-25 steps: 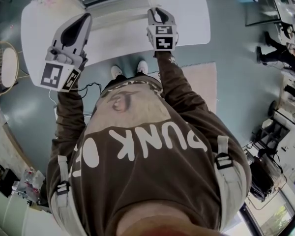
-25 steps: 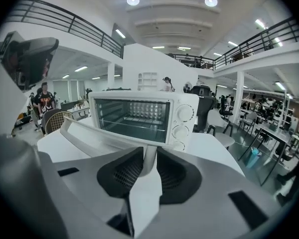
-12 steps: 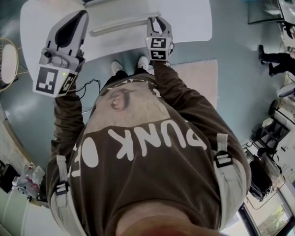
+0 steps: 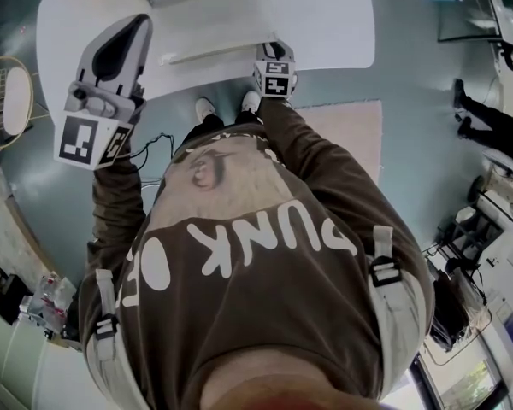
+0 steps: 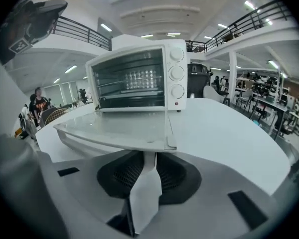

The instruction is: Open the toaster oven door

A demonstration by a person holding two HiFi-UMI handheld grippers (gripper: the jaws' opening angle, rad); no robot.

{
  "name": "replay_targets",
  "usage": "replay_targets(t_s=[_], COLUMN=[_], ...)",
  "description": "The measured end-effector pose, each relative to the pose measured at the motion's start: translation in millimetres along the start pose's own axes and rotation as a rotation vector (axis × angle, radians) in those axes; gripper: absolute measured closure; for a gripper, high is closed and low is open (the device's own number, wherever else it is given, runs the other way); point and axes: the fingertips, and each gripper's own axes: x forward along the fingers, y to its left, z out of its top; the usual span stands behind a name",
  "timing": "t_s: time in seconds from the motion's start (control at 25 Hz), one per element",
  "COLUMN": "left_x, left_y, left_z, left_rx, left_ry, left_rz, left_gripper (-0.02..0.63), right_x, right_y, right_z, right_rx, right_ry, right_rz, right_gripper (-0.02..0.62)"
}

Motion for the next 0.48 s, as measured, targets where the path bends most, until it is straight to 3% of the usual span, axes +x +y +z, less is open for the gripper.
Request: replay_targets(t_s=[0.48], left_x=[-13], left_y=[3], left_z=[2], left_rx=[-0.001], left_ry=[0.002], left_rz=[0.023], left_gripper=[0.601], right_x=[4], right_y=[4], right_z=[-14], right_rx=[-0.04], right_ry=[-0.062], right_rz=[-0.143], right_gripper=[0.494])
